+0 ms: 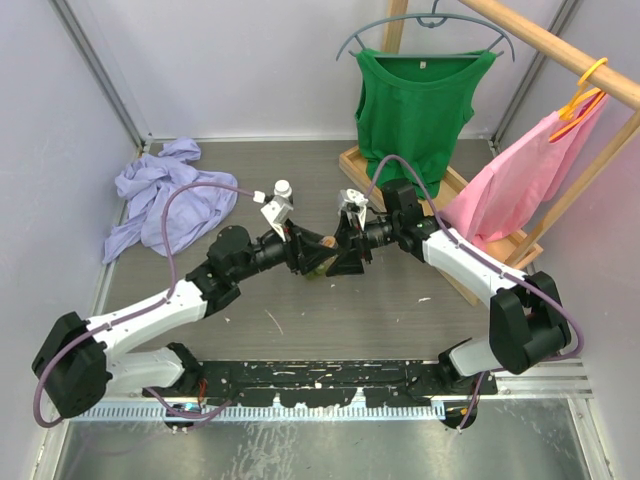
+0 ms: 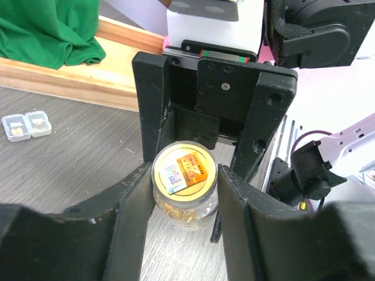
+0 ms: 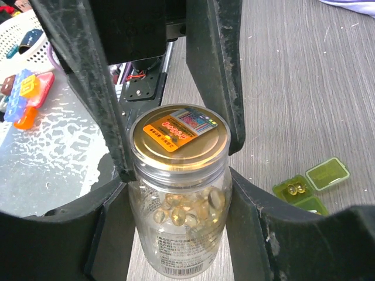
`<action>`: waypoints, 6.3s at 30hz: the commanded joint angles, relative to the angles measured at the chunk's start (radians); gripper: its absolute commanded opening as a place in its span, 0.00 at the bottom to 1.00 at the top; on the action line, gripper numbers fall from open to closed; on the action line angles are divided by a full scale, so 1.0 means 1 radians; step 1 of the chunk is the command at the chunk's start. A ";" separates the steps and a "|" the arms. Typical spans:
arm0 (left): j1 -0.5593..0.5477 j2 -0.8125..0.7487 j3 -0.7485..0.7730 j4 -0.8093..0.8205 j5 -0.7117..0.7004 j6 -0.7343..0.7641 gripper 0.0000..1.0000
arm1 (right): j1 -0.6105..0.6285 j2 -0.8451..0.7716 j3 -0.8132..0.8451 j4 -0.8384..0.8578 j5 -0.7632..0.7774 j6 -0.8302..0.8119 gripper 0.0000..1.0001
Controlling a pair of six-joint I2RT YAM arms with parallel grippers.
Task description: Sort the pills into containers
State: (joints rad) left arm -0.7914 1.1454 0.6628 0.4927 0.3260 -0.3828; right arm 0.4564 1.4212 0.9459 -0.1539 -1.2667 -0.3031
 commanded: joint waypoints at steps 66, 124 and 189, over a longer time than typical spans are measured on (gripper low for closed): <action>-0.067 -0.061 0.023 -0.046 -0.081 -0.129 0.00 | 0.006 -0.014 0.029 0.022 -0.052 -0.003 0.52; 0.555 -0.302 -0.075 -0.566 -0.568 -0.180 0.84 | 0.001 0.212 -0.026 0.205 0.346 0.242 0.86; 0.374 0.551 0.029 -0.202 -0.116 -0.396 0.37 | -0.038 0.565 0.111 0.198 0.375 0.547 0.47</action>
State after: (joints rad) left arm -0.4168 1.6627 0.6754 0.3058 0.2024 -0.7998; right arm 0.4049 1.9762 1.0260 0.0666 -0.8883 0.2749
